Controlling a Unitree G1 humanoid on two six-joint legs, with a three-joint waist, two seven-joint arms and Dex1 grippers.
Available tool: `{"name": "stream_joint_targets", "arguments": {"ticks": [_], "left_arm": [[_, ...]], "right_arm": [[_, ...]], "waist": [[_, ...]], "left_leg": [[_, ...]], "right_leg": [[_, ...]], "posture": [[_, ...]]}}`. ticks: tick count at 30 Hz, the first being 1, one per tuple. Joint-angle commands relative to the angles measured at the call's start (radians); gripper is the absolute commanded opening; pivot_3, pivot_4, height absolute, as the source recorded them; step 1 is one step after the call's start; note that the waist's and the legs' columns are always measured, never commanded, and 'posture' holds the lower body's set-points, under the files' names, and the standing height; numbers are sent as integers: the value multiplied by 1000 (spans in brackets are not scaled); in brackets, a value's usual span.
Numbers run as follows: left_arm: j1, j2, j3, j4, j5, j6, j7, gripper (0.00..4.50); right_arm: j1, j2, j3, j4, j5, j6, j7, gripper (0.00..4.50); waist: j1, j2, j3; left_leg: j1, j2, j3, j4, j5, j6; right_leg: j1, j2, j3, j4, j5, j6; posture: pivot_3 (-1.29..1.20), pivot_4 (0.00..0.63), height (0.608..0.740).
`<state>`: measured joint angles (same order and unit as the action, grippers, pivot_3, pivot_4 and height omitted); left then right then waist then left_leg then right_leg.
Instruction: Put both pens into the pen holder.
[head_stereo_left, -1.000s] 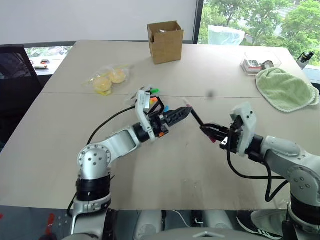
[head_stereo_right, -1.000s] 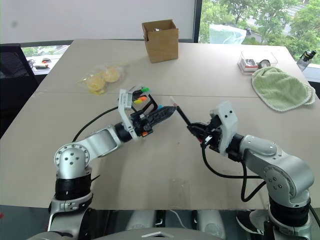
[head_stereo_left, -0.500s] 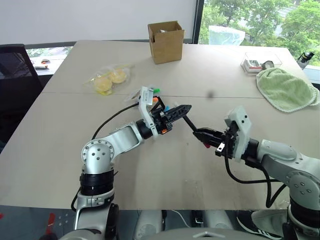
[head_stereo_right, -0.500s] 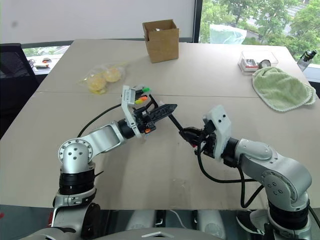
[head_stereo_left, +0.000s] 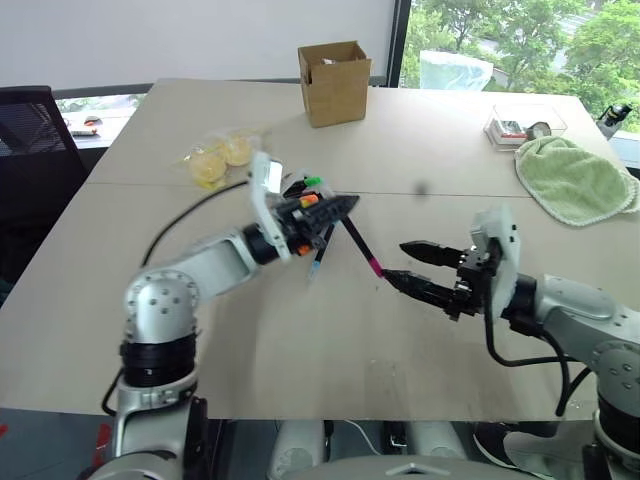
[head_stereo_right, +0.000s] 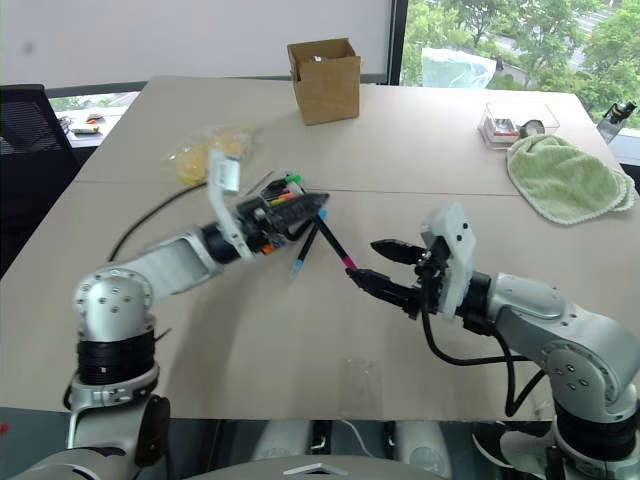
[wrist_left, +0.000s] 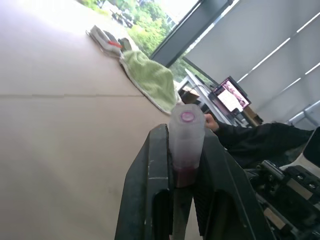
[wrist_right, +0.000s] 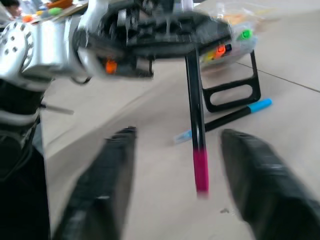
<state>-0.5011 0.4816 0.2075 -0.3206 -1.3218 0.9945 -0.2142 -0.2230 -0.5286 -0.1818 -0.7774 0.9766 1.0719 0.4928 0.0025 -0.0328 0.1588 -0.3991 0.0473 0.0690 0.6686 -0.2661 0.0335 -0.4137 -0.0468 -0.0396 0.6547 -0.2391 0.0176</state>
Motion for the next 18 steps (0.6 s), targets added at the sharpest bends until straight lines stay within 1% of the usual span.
{"name": "stream_joint_targets", "arguments": {"ticks": [1, 2, 4, 7, 12, 16, 18], "left_arm": [[-76, 76, 66, -70, 10, -44, -24, 0], [-97, 128, 35, -108, 113, -72, -37, 0], [-125, 242, -70, -197, 356, -173, -101, 0], [-159, 296, -156, -247, 553, -299, -152, 0], [-150, 346, -274, -258, 833, -452, -213, 0], [-121, 358, -344, -225, 1008, -549, -245, 0], [-103, 356, -354, -201, 1062, -590, -265, 0]], "right_arm": [[24, -81, -74, -24, 26, -59, 61, 4443], [29, -105, -69, -20, 4, -77, 73, 4483], [32, -130, -54, -10, -20, -105, 84, 4483], [21, -142, -24, 15, -47, -142, 88, 4483], [-1, -143, 25, 42, -92, -180, 83, 4483], [-10, -150, 34, 48, -96, -189, 90, 4483], [-20, -154, 38, 51, -93, -187, 91, 4483]], "waist": [[5, -1, 1], [6, -1, 1], [7, -2, 1], [12, -1, 2], [12, -1, 2], [12, 0, 2], [12, 0, 2]], "left_leg": [[0, 0, 0, 0, 0, 0], [0, 0, 0, 0, 0, 0], [0, -1, 0, 0, 0, 0], [1, -3, 1, -2, 0, 0], [0, -2, 2, -2, 0, 0], [0, -1, 1, -2, 0, 0], [-1, 0, 2, -2, 0, 0]], "right_leg": [[0, 0, 0, 0, 0, 0], [0, 0, 0, 0, 0, 0], [0, 0, 0, -1, 0, 0], [0, 1, 1, -2, 0, 0], [0, 0, 1, -4, 0, 0], [0, 0, 1, -4, 0, 0], [0, 0, 1, -5, 0, 1]], "posture": [[0, 150, 740], [0, 150, 740], [0, 150, 740], [0, 150, 740], [0, 150, 740], [0, 150, 740], [0, 150, 740]]}}
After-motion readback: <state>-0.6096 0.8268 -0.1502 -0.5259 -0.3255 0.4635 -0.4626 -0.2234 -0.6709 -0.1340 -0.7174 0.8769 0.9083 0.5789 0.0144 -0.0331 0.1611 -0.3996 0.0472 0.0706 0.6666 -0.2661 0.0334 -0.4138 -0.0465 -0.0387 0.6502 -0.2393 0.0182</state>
